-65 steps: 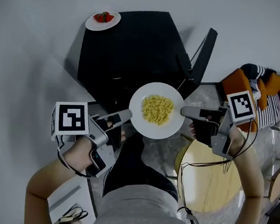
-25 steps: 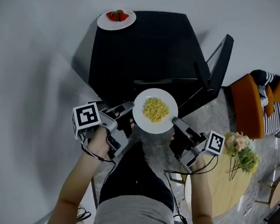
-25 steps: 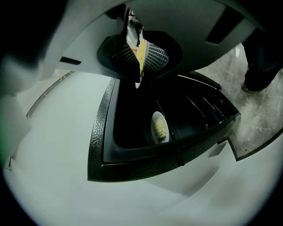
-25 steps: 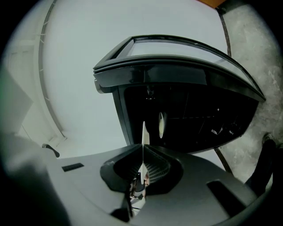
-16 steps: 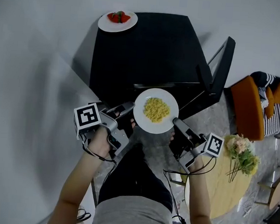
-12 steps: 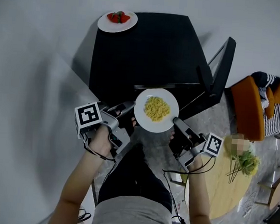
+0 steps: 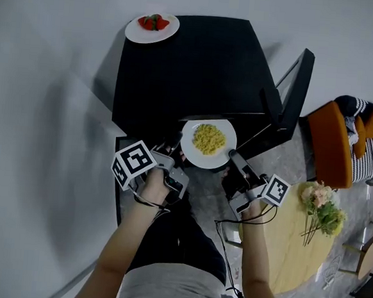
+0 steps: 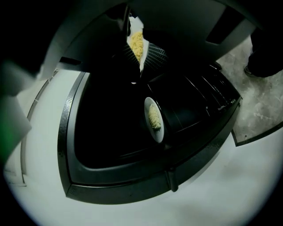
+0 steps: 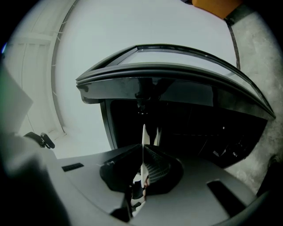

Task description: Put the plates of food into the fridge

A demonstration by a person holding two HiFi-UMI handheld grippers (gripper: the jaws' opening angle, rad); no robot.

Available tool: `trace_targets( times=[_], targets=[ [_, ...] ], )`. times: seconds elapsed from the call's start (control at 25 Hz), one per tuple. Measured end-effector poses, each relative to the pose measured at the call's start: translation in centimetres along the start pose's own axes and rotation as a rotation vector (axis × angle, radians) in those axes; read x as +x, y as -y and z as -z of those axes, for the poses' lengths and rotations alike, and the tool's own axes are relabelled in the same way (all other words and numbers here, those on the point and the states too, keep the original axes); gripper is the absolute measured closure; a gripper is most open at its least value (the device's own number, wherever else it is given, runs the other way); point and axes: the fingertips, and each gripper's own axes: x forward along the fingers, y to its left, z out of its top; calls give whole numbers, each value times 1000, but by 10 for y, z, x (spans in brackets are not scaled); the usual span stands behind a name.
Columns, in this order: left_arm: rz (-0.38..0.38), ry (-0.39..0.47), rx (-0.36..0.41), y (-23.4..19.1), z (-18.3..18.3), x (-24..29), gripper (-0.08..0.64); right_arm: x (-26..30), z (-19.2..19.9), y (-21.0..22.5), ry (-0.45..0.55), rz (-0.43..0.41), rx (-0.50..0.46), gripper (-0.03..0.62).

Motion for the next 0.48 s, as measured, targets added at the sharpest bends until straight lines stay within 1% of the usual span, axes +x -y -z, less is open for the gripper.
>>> trace_targets(
  times=[0.12,0.28,0.4,0.48],
  targets=[
    [-26,22,21,-5,0,3,537,0,0,6,25,-2,12,574],
    [-43,67,71,-6,-7,5,537,5,-1,9,44,-10,-4,574],
    [-25,101,58,-3,-10,7,537,9,-3,11,56,-21,-2,574],
    [-10,102,46,-1,-5,11,537,12,-3,13,73,-29,14,574]
  ],
)
